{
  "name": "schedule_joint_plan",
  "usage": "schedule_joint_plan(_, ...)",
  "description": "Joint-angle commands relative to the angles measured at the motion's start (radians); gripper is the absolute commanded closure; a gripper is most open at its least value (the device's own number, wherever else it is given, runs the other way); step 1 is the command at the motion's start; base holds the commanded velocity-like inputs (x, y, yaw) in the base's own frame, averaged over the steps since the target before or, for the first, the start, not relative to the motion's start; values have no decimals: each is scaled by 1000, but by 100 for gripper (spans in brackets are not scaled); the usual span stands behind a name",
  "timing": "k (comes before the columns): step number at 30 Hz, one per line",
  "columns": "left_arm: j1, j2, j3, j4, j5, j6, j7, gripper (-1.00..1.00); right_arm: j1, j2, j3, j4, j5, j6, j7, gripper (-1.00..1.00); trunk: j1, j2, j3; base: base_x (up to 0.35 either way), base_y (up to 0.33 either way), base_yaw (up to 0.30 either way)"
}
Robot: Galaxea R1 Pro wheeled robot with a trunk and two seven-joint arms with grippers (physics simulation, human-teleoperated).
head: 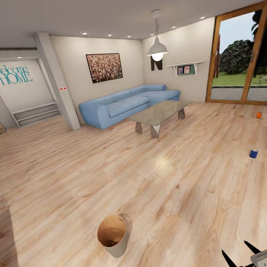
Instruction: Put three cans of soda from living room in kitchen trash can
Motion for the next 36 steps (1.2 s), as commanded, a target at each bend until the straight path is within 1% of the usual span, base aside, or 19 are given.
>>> schedule_joint_plan(1, 0, 0, 0, 0, 1, 0, 0, -100, 0, 0, 0, 0, 0, 0, 0, -100, 0, 0, 0, 227, 1, 21)
schedule_joint_plan(7, 0, 0, 0, 0, 0, -2, 2, -100, 0, 1, 6, 1, 0, 0, 0, -100, 0, 0, 0, 117, 0, 153)
schedule_joint_plan(20, 0, -1, 0, -1, 0, -5, 4, -100, 0, 0, 13, 2, 0, 1, 0, -100, 0, 0, 0, 9, 0, 232)
schedule_joint_plan(36, 0, -1, -1, -1, -1, -5, 7, -100, 0, 1, 14, 1, 0, 1, 0, -100, 0, 0, 0, 0, 0, 42)
